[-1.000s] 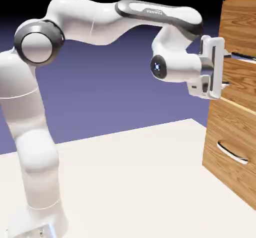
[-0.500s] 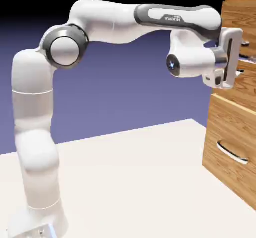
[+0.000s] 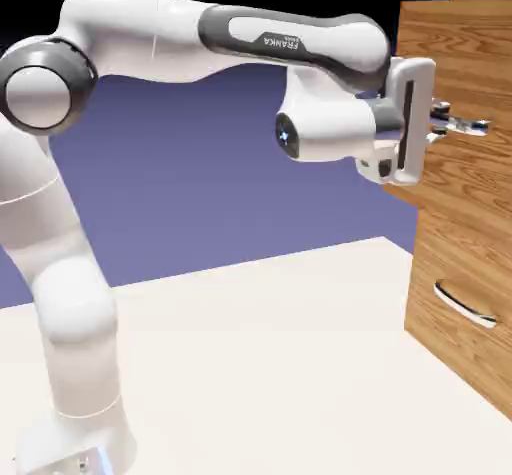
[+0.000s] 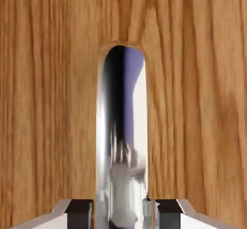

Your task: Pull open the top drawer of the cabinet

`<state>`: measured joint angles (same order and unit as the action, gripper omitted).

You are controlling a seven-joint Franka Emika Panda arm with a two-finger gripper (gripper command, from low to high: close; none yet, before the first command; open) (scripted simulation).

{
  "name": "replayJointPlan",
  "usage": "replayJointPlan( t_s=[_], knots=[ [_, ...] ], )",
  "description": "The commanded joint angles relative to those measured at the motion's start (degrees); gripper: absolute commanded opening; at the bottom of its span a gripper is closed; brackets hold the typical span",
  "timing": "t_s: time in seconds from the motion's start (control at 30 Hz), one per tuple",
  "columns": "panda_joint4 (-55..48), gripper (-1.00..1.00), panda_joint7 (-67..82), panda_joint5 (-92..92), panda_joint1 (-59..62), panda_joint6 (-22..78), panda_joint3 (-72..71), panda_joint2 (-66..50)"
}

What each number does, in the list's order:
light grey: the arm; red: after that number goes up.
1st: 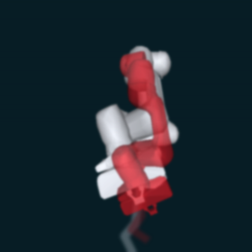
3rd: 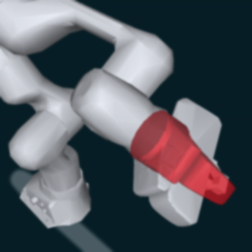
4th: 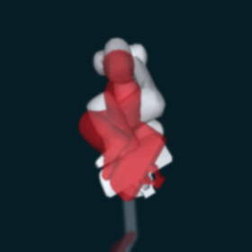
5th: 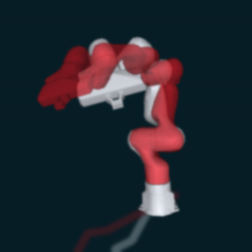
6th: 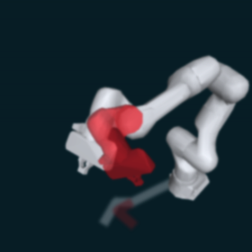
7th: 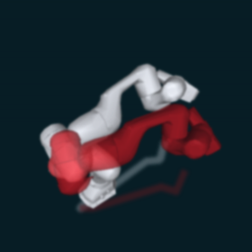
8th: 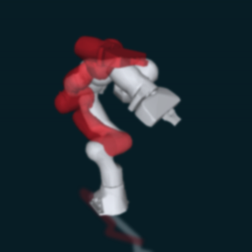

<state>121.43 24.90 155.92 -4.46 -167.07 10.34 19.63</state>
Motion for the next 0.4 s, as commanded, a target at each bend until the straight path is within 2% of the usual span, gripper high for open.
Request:
replayJointPlan(
  t_s=[0.0,0.23,0.27,0.37],
  knots=[
    [1.85,-1.0,0.25,-0.09,-0.02,-0.3,-0.04,2.08],
    [12.84,-1.0,0.94,-1.47,0.01,-3.55,0.08,16.17],
    [12.84,1.0,0.94,-1.47,0.01,-3.55,0.08,16.17],
    [15.42,1.0,0.89,-2.14,-0.28,-5.17,0.26,20.32]
  ],
)
